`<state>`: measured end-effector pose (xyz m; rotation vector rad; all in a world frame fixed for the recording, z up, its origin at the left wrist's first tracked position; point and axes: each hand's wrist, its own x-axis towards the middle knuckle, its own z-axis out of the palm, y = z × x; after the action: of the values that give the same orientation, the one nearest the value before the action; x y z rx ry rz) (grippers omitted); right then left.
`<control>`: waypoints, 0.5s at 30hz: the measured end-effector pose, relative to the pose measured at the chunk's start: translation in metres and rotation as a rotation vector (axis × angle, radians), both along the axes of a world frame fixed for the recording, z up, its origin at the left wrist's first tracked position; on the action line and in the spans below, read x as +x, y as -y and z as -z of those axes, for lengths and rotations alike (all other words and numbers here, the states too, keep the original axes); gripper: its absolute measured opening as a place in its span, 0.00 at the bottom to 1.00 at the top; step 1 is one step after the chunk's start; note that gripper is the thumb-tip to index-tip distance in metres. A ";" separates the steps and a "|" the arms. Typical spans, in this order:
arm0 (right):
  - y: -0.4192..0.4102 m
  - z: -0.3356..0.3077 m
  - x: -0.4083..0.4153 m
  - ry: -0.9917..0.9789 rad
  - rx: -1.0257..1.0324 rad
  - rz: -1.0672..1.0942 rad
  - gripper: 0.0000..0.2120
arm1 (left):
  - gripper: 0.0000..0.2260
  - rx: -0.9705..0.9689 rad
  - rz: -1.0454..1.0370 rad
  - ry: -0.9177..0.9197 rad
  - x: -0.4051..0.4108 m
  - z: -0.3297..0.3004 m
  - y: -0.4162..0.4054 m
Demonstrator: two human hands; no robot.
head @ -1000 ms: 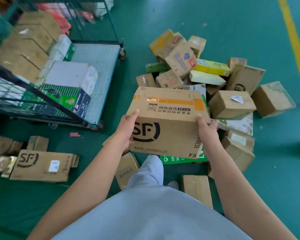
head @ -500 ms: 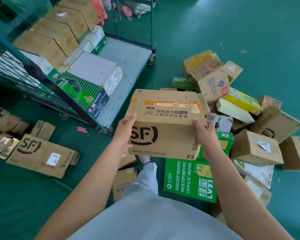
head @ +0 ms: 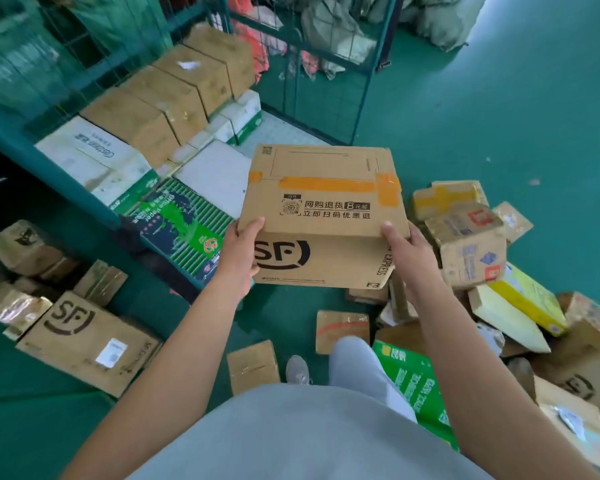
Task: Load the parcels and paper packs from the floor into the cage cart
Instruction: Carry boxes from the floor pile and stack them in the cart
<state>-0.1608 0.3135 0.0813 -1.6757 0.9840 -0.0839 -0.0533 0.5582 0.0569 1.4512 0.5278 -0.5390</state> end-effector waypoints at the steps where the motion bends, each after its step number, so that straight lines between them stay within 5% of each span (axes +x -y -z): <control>1: -0.001 -0.004 0.014 0.002 -0.012 -0.026 0.20 | 0.19 -0.009 -0.020 0.007 0.010 -0.003 -0.003; 15: 0.008 -0.009 0.159 0.036 0.018 -0.221 0.09 | 0.21 0.005 -0.181 0.006 0.095 -0.002 -0.007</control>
<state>-0.0020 0.3050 0.0904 -1.7500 0.7651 0.0412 0.0418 0.5656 0.0587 1.3932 0.6491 -0.3901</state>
